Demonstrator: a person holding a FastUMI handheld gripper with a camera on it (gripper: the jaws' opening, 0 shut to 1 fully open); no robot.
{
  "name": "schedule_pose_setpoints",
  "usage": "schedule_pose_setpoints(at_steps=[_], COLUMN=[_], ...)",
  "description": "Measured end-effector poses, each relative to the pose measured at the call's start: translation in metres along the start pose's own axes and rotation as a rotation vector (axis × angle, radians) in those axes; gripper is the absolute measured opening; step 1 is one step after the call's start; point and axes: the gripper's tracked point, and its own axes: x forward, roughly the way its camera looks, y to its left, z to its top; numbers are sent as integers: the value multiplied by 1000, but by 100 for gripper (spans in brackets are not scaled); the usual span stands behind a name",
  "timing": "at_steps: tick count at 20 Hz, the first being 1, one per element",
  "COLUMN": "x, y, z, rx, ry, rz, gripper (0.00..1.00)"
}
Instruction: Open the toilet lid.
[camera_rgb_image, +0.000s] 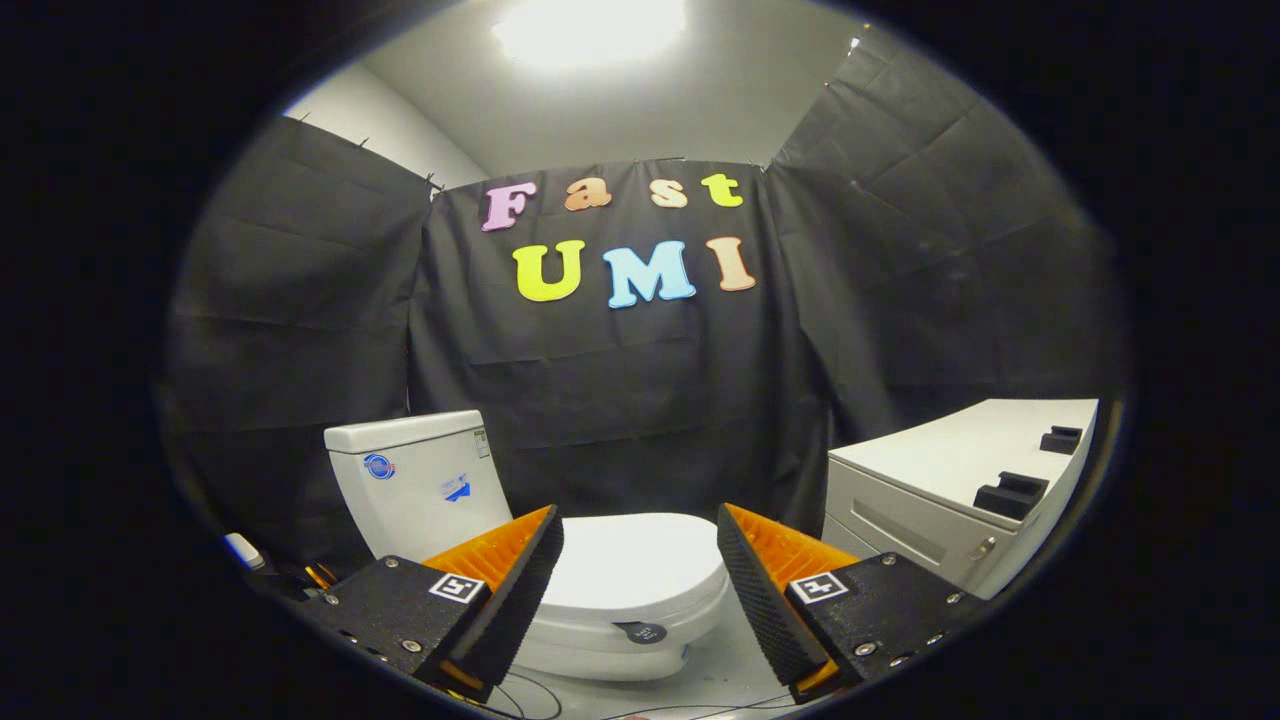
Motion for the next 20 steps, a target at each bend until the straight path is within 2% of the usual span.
schedule_pose_setpoints(at_steps=[7, 15, 20], x=[22, 30, 37], y=[-2, -6, -2], z=[-29, -60, -94], rx=[131, 357, 484], ry=[45, 62, 134], rz=[-29, -93, -117], gripper=[95, 96, 96])
